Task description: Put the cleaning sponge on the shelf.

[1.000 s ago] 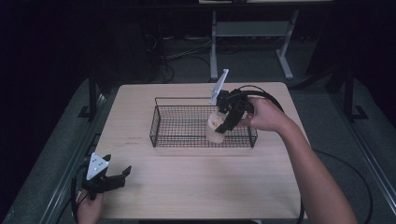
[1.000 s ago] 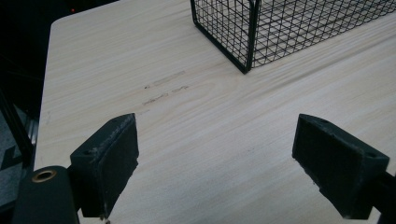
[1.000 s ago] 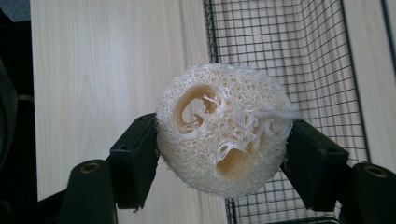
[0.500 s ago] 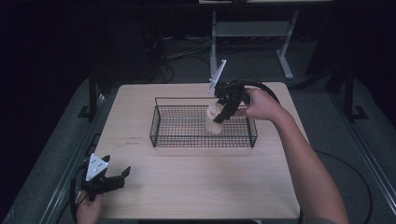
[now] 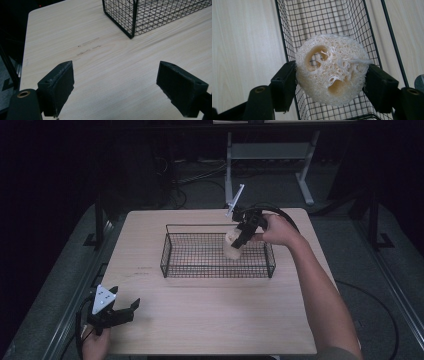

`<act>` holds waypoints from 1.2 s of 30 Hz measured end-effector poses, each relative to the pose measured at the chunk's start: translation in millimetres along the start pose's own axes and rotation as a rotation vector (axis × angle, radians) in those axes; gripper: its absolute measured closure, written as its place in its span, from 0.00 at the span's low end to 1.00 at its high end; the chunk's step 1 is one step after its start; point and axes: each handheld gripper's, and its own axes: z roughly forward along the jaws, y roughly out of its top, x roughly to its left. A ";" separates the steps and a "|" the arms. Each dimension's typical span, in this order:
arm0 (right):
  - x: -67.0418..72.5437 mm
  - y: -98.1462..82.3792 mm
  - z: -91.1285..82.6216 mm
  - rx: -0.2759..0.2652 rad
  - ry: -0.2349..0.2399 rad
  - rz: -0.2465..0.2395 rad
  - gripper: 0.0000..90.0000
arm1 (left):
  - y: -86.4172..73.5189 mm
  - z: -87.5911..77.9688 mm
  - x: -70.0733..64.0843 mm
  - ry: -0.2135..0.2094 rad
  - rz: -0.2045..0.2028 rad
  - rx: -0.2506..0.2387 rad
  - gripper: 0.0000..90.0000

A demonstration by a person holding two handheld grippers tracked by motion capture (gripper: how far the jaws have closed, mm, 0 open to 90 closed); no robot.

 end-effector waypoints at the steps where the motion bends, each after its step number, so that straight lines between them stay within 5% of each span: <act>1: -1.3 -0.2 1.8 0.002 0.002 0.003 0.35 | 0.3 0.5 -0.3 0.000 0.000 -0.001 0.15; 10: -10.8 -4.2 31.9 0.022 0.023 0.029 0.34 | 2.2 3.3 -0.7 -0.004 0.009 0.003 0.15; 36: -10.7 -24.3 72.3 0.054 0.020 0.064 0.34 | 2.5 5.8 -4.5 -0.012 0.024 0.007 0.15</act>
